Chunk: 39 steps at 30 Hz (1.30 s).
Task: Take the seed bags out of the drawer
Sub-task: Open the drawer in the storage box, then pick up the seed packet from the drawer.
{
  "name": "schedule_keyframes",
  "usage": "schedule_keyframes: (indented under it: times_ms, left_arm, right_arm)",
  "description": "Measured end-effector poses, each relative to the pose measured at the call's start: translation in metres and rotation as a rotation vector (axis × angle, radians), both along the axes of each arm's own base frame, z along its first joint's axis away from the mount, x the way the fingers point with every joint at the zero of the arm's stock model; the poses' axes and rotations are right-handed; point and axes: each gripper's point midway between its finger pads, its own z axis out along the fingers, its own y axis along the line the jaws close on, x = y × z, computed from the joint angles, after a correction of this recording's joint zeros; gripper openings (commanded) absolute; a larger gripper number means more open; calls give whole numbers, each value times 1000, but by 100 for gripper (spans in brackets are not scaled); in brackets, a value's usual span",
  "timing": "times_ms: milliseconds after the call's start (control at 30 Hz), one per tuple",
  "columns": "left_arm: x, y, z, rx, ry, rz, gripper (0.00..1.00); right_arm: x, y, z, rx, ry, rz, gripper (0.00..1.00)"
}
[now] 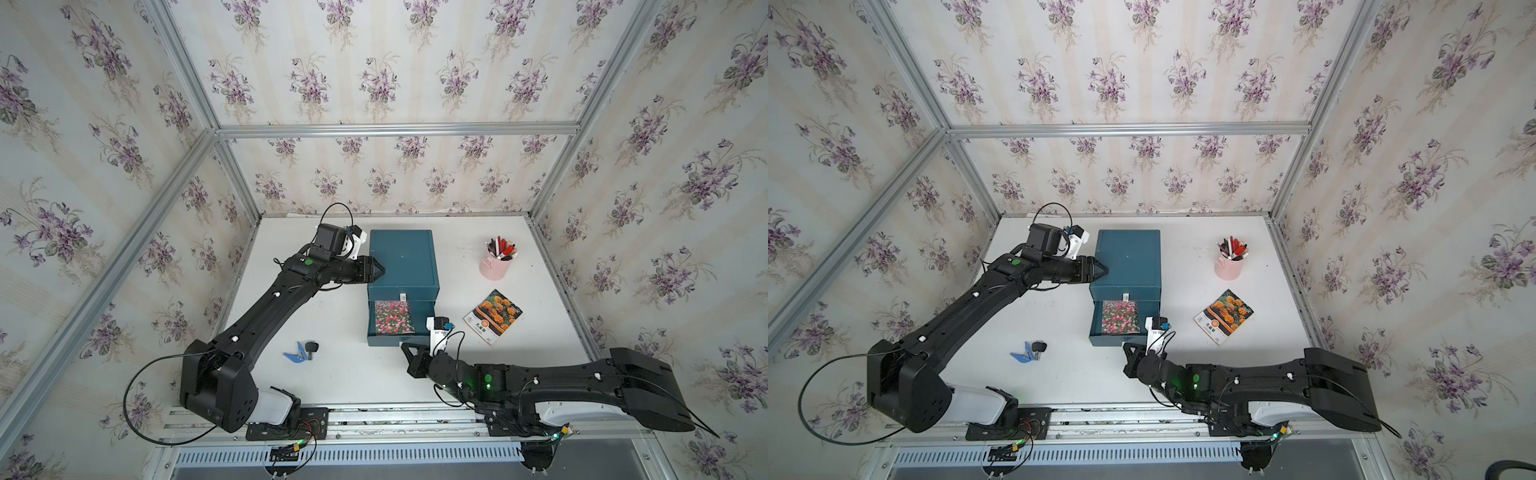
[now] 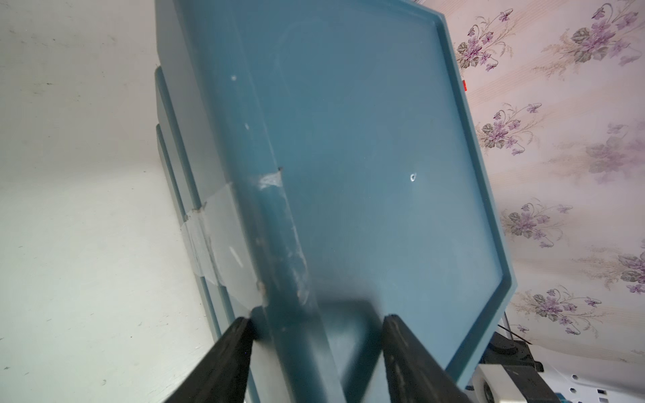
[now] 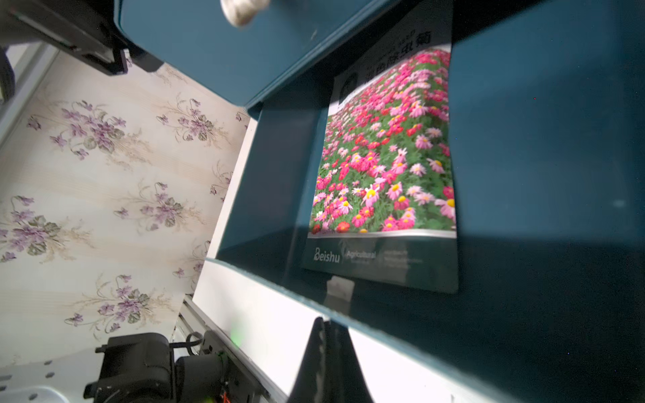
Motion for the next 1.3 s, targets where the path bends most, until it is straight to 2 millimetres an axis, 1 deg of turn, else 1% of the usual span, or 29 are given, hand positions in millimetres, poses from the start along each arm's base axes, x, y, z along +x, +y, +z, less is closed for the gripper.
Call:
schedule_keyframes:
  times_ms: [133,267,300,367,433,467,600,667,733,800,867,900,933,967,1000,1033,1100,1167,1300]
  left_arm:
    - [0,0,0,-4,2,5,63]
    - [0,0,0,-5,6,10,63]
    - [0,0,0,-6,6,10,63]
    - [0,0,0,-6,7,11,65]
    - [0,1,0,-4,9,16,67]
    - [0,2,0,0,10,20,68]
    - [-1,6,4,18,7,34,71]
    - [-8,12,10,36,12,44,73]
    - [-11,14,24,34,-6,49,75]
    - [-15,16,38,28,-29,52,78]
    - [-20,19,54,17,-57,56,79]
    - [-23,20,63,7,-74,60,80]
    - [-26,21,71,-1,-88,61,80]
    - [-28,22,77,-7,-100,61,80]
    - [-31,23,83,-13,-110,63,80]
    - [-34,25,86,-17,-116,64,80]
    - [-42,28,85,-20,-110,68,79]
    - [-54,33,74,-17,-86,76,77]
    - [-85,46,35,7,-8,89,75]
  right_arm:
    - [-18,-1,3,-36,-12,25,0]
    - [-21,-6,0,-73,-28,21,0]
    - [-21,-7,-2,-85,-29,20,1]
    - [-21,-7,-6,-111,-29,20,33]
    - [-22,-5,-5,-127,-30,23,64]
    - [-23,-4,-3,-131,-31,26,66]
    - [-37,-3,11,-171,-60,60,67]
    - [-44,-6,24,-188,-78,67,67]
    - [-46,-11,46,-210,-101,60,66]
    - [-41,-16,72,-215,-121,29,68]
    - [-35,-17,101,-230,-153,11,69]
    - [-27,-15,116,-248,-164,-1,69]
    - [-14,-13,127,-263,-160,-23,68]
    - [2,-12,133,-285,-150,-54,68]
    - [18,-13,133,-319,-131,-72,68]
    - [33,-14,127,-356,-104,-83,69]
    - [49,-18,113,-419,-63,-78,71]
    - [53,-16,100,-453,-18,-30,72]
    - [59,-3,77,-482,42,25,73]
